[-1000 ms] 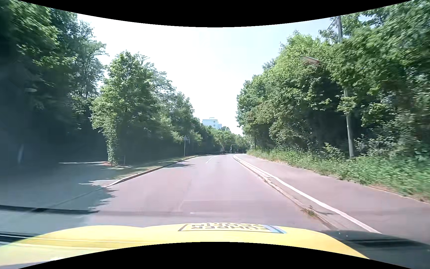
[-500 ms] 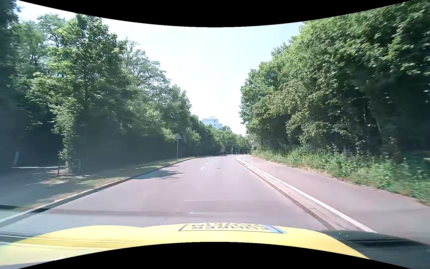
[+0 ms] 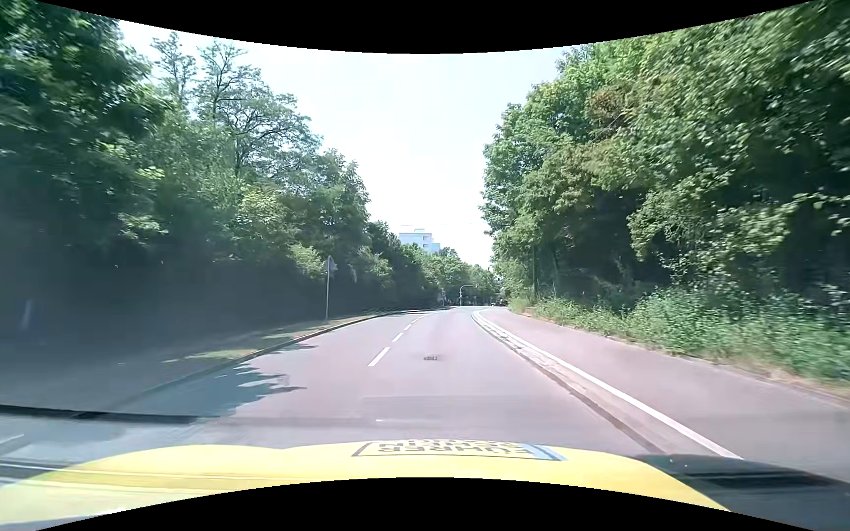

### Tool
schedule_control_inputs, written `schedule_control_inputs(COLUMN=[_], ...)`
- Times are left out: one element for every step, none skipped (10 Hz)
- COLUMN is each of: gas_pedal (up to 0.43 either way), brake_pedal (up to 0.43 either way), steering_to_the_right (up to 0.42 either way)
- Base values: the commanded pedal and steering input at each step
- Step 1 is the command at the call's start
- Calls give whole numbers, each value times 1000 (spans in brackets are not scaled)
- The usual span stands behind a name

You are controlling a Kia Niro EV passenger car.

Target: Follow the waypoints while adhering to traffic rules and regulations

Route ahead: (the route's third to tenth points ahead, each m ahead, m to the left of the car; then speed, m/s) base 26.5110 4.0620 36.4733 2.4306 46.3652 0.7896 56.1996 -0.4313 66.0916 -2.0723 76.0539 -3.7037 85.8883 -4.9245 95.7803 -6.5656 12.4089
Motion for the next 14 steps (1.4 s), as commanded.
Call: schedule_control_inputs(gas_pedal=[118, 118, 118, 118, 118, 118, 110, 87, 79, 79, 79, 67, 67, 67], brake_pedal=[0, 0, 0, 0, 0, 0, 0, 0, 0, 0, 0, 0, 0, 0], steering_to_the_right=[0, 0, 0, 0, 0, 0, 1, 3, 5, 7, 11, 14, 17, 18])
